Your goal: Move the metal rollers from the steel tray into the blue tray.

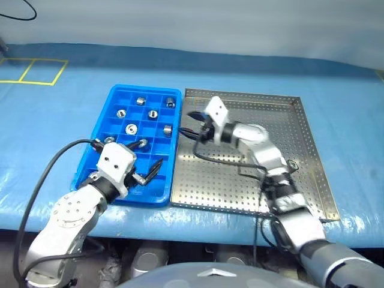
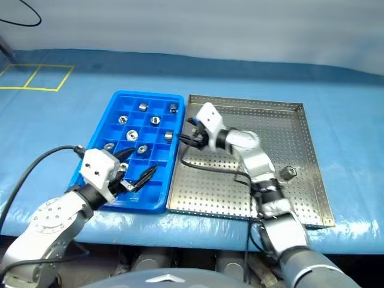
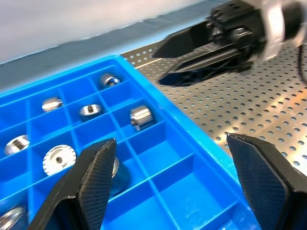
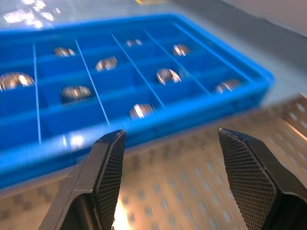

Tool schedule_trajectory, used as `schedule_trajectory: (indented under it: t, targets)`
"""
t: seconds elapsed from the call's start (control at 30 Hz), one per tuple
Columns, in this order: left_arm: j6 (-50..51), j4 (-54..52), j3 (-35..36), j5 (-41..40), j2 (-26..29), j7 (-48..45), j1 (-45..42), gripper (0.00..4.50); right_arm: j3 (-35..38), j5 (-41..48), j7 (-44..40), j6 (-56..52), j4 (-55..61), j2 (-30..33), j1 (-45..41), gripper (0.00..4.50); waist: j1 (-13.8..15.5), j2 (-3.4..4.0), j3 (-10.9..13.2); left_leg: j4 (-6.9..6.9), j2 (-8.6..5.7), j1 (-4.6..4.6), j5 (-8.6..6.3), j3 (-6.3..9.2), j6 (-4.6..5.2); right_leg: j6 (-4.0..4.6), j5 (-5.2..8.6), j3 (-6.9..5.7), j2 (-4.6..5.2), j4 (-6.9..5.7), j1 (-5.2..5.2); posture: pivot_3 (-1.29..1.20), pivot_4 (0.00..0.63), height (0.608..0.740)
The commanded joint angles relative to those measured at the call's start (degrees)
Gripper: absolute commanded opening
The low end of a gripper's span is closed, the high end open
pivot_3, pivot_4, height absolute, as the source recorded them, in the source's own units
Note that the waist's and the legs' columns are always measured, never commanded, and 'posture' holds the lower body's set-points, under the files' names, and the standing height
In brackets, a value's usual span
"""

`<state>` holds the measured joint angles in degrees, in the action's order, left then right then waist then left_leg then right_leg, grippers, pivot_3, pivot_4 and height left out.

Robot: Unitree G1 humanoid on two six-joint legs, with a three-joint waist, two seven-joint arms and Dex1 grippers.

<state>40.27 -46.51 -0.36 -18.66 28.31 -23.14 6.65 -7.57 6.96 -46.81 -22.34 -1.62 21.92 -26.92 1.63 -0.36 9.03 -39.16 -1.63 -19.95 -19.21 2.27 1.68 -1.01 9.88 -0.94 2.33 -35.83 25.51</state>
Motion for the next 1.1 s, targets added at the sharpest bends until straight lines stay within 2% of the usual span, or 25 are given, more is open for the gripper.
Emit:
schedule_trajectory:
  t: [0.03,0.2,0.57,0.8,1.07,1.1]
  targets:
    - [-2.3,2.6,-3.0,-0.2,-0.6,-1.9,-3.1,4.03,4.4,1.3,-0.2,-7.3,13.8,7.2,6.0,3.25,-1.3,0.08,0.0,0.0,0.05,0.01,-0.01,-0.08,0.02,0.0,0.0,0.02,-0.01,0.0,0.01,-0.09,0.15,0.74]
    - [-4.4,7.9,-7.0,0.1,-1.4,-4.6,-8.1,4.03,10.2,4.0,2.4,-15.5,23.2,12.7,16.5,3.25,-4.3,0.06,0.1,-0.02,0.23,0.2,-0.03,-0.44,0.05,0.05,0.04,0.18,-0.13,-0.07,-0.07,-0.19,0.15,0.74]
    - [-7.1,14.0,-10.3,0.3,-1.6,-8.5,-13.4,4.03,13.4,6.0,8.3,-21.3,29.9,13.5,28.5,3.25,-8.4,0.04,0.1,-0.67,0.19,0.28,-0.35,-1.06,0.71,-0.63,-0.07,0.99,-0.72,-0.08,-0.19,-0.3,0.15,0.74]
    - [-7.7,14.8,-10.3,0.5,-1.6,-9.3,-13.6,4.03,13.6,7.0,9.6,-20.7,29.2,13.4,30.9,3.25,-10.0,0.04,0.1,-0.73,0.17,0.29,-0.43,-1.36,0.85,-0.71,-0.12,1.44,-0.75,-0.07,-0.11,-0.3,0.15,0.74]
    - [-7.9,14.8,-9.4,1.1,-1.3,-9.0,-13.0,4.03,12.1,7.9,10.6,-20.5,25.4,12.3,28.7,3.25,-10.4,0.04,0.1,-0.73,0.17,0.34,-0.48,-1.53,0.92,-0.95,-0.26,1.62,-0.8,-0.07,-0.1,-0.28,0.15,0.74]
    - [-7.9,14.7,-9.3,1.1,-1.3,-8.9,-12.8,4.03,11.9,7.9,10.7,-20.6,25.1,12.3,28.6,2.87,-10.4,0.04,0.1,-0.73,0.18,0.35,-0.48,-1.56,0.93,-0.96,-0.27,1.65,-0.81,-0.07,-0.09,-0.28,0.15,0.74]
